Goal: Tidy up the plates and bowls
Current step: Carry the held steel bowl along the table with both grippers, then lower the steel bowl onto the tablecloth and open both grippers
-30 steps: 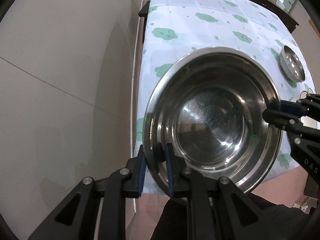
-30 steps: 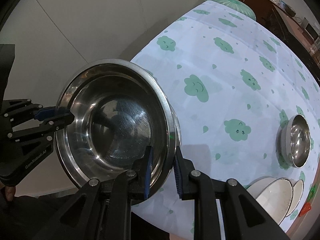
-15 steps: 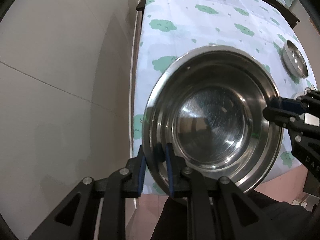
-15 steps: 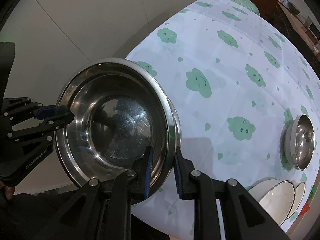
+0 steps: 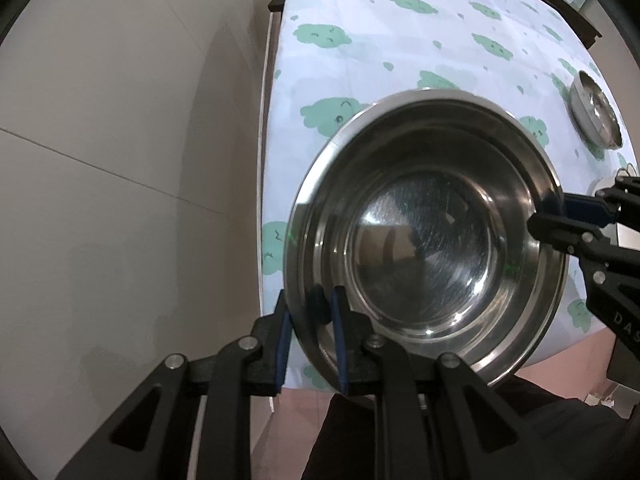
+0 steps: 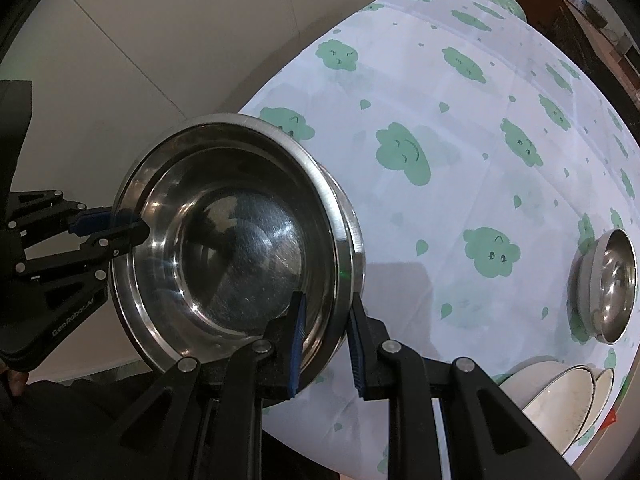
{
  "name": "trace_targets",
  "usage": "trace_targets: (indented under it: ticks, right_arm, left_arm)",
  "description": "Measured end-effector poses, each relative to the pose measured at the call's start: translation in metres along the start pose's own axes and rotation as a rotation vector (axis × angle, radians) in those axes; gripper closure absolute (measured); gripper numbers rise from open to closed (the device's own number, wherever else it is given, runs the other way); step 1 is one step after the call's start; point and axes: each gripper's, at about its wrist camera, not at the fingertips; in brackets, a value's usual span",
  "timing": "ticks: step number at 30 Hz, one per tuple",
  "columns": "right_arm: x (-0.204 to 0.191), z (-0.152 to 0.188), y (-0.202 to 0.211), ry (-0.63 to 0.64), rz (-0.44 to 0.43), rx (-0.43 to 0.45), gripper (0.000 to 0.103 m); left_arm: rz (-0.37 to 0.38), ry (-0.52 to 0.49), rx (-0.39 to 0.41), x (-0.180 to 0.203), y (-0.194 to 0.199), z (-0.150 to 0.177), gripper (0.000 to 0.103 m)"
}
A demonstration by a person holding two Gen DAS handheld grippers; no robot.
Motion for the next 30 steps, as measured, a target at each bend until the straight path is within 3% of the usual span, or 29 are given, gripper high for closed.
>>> trace_targets:
  ticks: [30]
  right_arm:
    - [0.0,0.002,-0.004,0.015,0.041,0.027,0.079]
  left_arm:
    - [0.0,-0.02,-0.02,0.004,-0.013,0.002,0.081]
Point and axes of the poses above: each gripper's, at about its wrist camera, not at the fingertips, and y roughly against the way its jaws point, x to its right, z to its underside, and after that the axes turned 5 degrees about y, right-handed
